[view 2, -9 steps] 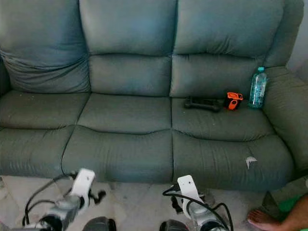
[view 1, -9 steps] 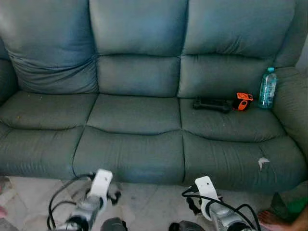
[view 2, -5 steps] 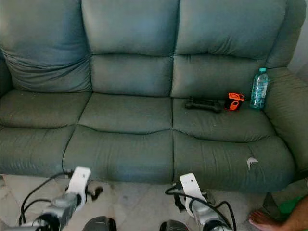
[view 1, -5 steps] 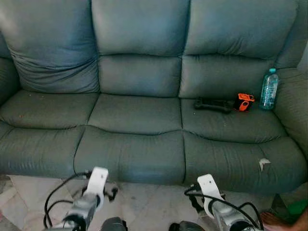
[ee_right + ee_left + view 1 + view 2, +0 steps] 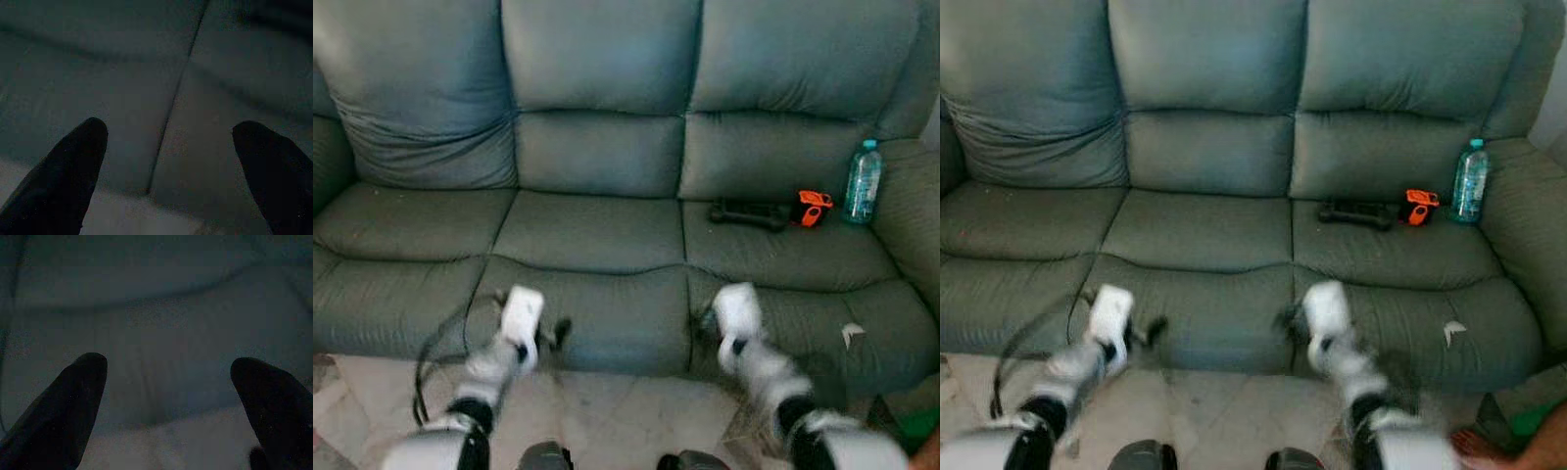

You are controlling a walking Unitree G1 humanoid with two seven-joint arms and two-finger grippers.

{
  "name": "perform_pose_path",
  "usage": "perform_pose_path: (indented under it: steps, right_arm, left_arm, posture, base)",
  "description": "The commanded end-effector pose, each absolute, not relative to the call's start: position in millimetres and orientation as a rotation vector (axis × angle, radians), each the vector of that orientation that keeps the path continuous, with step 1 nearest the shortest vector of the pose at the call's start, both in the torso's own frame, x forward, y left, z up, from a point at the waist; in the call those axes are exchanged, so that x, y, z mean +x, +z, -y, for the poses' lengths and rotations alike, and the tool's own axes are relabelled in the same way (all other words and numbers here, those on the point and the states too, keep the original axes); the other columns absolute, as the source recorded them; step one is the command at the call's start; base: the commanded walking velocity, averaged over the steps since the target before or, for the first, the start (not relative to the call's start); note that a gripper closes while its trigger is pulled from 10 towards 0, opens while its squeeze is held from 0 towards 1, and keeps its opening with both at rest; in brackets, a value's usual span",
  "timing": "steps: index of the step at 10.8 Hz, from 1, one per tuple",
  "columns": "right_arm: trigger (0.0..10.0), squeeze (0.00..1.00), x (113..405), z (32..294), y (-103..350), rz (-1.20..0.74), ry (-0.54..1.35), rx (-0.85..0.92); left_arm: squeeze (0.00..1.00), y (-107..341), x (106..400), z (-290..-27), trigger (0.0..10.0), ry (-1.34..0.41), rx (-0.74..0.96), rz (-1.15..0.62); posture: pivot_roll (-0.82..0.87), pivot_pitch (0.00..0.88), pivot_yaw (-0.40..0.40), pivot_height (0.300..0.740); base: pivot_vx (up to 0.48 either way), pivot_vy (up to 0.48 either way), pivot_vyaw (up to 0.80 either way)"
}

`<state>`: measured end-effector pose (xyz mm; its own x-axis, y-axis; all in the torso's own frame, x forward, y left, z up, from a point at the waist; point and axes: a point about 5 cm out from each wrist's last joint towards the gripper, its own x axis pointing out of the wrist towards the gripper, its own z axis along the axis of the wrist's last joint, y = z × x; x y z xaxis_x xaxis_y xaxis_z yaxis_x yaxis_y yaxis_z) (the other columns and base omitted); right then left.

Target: Hang hanger

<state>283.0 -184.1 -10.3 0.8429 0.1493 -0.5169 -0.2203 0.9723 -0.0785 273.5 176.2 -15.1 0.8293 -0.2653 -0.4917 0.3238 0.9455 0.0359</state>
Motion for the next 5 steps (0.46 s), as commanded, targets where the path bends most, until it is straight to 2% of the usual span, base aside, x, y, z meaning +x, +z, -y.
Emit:
perform_pose_path:
  steps: [1,2,3,4,5]
  right_arm:
    - [10.0,0.00,288.3,187.3,-2.4,-0.490,0.228,-0.148]
    - [10.0,0.00,292.2,185.7,12.7,-0.368,0.307,-0.196]
    - [10.0,0.00,282.2,184.0,20.0,-0.245,0.243,-0.171]
    - [10.0,0.00,274.3,184.6,23.3,-0.203,0.218,-0.156]
    - [10.0,0.00,267.7,193.4,32.1,-0.131,0.056,-0.099]
  left_arm:
    - [0.00,-4.7,279.4,-181.2,10.0,-0.332,0.091,-0.425]
    - [0.00,11.1,279.3,-174.2,10.0,-0.456,0.113,-0.275]
    - [0.00,27.3,277.2,-163.4,10.0,-0.400,0.121,-0.122]
    - [0.00,44.2,276.5,-161.6,10.0,-0.333,0.120,0.004]
    - [0.00,59.7,269.2,-163.6,10.0,-0.232,0.103,0.119]
  posture:
    - [-0.01,0.038,-0.001,0.740]
    - [-0.01,0.040,-0.004,0.740]
    - [-0.01,0.039,-0.011,0.740]
    - [-0.01,0.041,-0.013,0.740]
    - [-0.02,0.043,-0.017,0.740]
  base:
    - [0.000,0.000,0.00]
    - [0.000,0.000,0.00]
    - [0.000,0.000,0.00]
    - [0.000,0.000,0.00]
    - [0.000,0.000,0.00]
